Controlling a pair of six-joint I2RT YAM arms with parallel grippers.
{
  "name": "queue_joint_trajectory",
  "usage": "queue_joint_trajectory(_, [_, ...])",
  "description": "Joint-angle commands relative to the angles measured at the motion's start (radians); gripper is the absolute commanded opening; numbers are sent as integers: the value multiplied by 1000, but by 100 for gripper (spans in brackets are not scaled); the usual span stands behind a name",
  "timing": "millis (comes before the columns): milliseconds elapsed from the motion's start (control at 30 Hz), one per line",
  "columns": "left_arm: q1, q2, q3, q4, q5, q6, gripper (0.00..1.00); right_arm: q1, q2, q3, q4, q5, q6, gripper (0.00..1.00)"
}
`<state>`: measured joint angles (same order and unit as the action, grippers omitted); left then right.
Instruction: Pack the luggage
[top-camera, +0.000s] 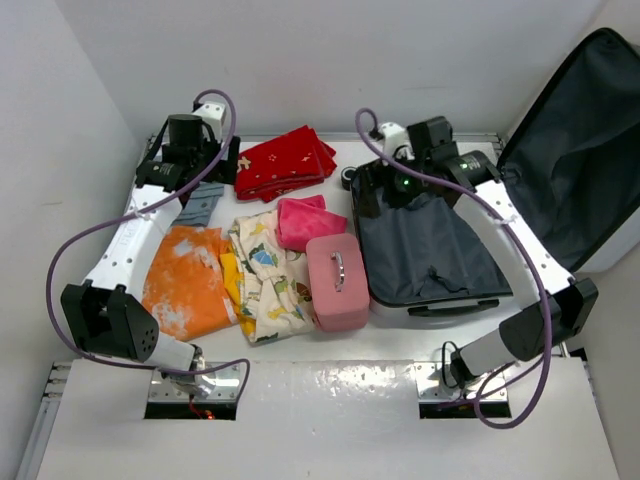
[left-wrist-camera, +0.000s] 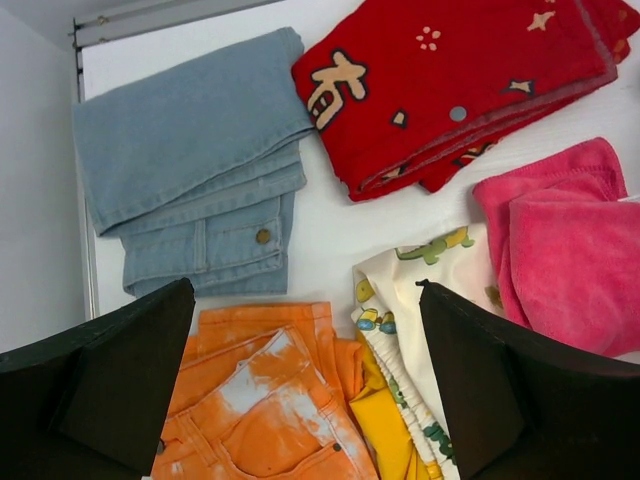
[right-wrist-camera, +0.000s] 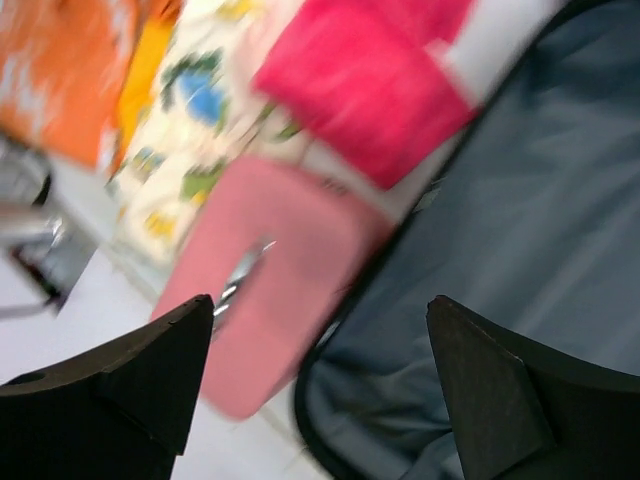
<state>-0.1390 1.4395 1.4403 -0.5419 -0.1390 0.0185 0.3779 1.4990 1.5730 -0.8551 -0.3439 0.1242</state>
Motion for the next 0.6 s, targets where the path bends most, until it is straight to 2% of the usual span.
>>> queue_joint_trajectory(0, [27, -34, 2, -1, 4, -38, 100, 78, 10, 2, -119, -75, 48, 86])
queue_joint_trajectory(33, [36, -34, 2, -1, -5, -49, 100, 123, 18, -13, -122, -82, 67, 86])
queue_joint_trajectory(233, [56, -88, -96, -1, -5, -86, 100, 214, 44, -59, -93, -124, 156, 83])
queue_joint_trajectory(433, [75, -139, -118, -1, 4, -117, 100, 222, 73, -134, -76, -132, 238, 82])
queue_joint_trajectory(567, [84, -159, -145, 17, -5, -126, 100, 245, 95, -159, -73, -141, 232, 79])
